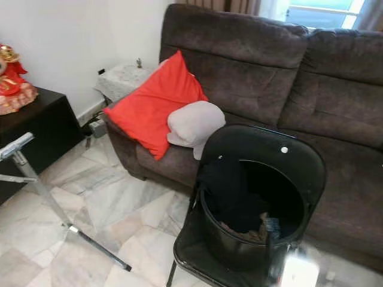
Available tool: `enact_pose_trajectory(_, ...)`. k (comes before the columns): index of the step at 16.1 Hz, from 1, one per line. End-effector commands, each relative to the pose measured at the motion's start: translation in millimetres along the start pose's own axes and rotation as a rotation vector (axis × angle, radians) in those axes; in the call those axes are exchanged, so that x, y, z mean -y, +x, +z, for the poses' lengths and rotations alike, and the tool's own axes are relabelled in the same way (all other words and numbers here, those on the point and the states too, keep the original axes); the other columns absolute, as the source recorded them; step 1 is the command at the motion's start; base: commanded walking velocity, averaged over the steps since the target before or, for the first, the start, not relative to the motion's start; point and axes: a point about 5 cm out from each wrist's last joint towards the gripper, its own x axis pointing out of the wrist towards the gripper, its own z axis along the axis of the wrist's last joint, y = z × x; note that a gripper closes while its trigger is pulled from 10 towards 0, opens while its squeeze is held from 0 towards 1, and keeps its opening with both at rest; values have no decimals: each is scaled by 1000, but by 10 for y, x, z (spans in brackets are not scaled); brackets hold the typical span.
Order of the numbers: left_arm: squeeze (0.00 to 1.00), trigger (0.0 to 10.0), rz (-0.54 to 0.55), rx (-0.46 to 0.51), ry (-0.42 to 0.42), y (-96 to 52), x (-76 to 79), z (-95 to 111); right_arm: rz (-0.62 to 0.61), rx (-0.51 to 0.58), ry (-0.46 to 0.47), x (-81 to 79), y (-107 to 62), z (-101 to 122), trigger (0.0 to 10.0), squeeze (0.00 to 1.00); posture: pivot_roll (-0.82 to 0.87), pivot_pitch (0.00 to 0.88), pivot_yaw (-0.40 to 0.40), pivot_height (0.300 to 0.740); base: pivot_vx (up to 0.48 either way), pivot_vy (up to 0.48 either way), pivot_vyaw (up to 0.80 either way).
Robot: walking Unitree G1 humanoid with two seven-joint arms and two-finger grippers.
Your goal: Hang hanger
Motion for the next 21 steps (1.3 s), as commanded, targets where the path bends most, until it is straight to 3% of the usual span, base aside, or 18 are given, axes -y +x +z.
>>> enact_pose_trajectory(1, 0, 10000, -13, -49, -3, -16, 30, -120, -21, 39, -6, 19, 111, 160, 10000, 0, -43, 41, 14, 740, 0, 0, 0)
enact_pose_trajectory(3, 0, 10000, -12, -46, -8, -16, 21, -114, -35, 77, 28, 4, 353, 318, 10000, 0, -45, 44, 24, 740, 0, 0, 0)
enact_pose_trajectory(5, 0, 10000, -11, -48, -5, -17, 13, -115, -25, 81, 38, -62, 456, 372, 10000, 0, -44, 46, 25, 740, 0, 0, 0)
enact_pose_trajectory(13, 0, 10000, -15, -63, 16, -24, -1, -136, 4, 20, 43, -195, 421, 304, 10000, 0, -33, 28, 39, 740, 122, 0, 0)
enact_pose_trajectory(21, 0, 10000, -16, -62, 12, -25, -1, -141, 24, 39, 30, -245, 472, 351, 10000, 0, -31, 12, 39, 740, 213, 0, 0)
